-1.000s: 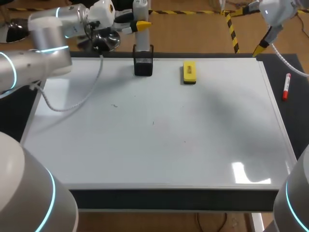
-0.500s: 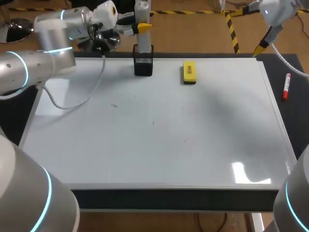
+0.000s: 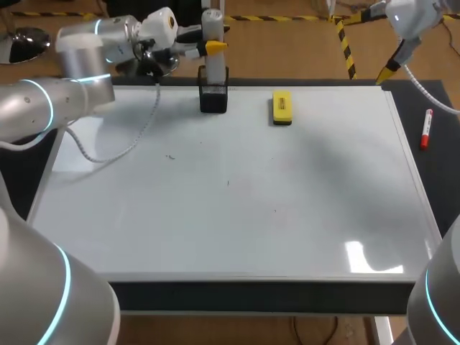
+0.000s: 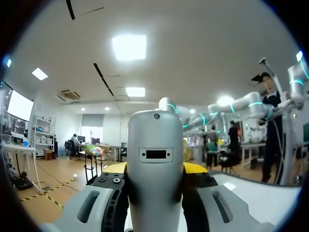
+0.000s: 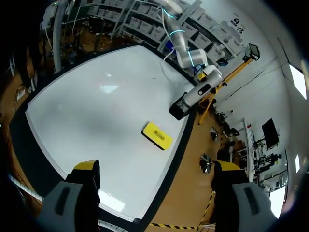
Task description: Pick up the inspection probe, press it on each red-marked spot on the whiteboard one by one, put down the probe, pick up the eraser, and wipe off all the red marks.
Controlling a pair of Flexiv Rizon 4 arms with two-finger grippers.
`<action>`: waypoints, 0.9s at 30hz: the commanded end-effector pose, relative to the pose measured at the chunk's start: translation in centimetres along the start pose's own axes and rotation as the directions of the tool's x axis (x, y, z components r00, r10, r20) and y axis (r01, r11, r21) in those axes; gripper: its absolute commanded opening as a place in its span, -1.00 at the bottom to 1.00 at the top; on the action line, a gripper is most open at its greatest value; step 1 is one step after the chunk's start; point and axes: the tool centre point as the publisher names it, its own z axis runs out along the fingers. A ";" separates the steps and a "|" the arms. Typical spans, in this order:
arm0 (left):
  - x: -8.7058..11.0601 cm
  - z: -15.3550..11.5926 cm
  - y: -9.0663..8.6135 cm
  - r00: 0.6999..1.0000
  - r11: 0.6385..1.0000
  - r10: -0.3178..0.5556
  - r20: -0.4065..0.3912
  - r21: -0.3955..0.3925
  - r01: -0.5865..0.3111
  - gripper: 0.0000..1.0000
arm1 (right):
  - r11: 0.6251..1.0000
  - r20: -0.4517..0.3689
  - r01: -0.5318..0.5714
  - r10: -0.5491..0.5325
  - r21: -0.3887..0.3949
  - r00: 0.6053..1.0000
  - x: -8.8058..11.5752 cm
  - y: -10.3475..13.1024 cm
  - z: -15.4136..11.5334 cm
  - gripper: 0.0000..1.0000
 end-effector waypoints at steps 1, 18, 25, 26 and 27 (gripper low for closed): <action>-0.6 -0.3 0.8 0.995 1.000 -0.006 -0.100 0.014 0.007 -1.00 | 1.000 -0.005 0.001 -0.001 0.002 1.000 -0.1 0.0 0.0 1.00; -0.6 -1.6 3.2 0.992 0.999 -0.036 -0.124 0.027 0.039 -1.00 | 1.000 -0.005 0.001 -0.001 0.002 1.000 -0.1 0.0 0.0 1.00; -0.6 -1.7 4.7 0.990 0.998 -0.046 -0.133 0.028 0.050 -1.00 | 1.000 -0.005 0.001 -0.001 0.002 1.000 -0.1 0.0 0.0 1.00; -0.6 -1.8 4.8 0.990 0.998 -0.048 -0.133 0.028 0.052 -1.00 | 1.000 -0.005 0.001 -0.001 0.002 1.000 -0.1 0.0 0.0 1.00; -0.6 -1.8 4.9 0.990 0.998 -0.049 -0.135 0.028 0.054 -1.00 | 1.000 -0.005 0.001 -0.001 0.002 1.000 -0.1 0.0 0.0 1.00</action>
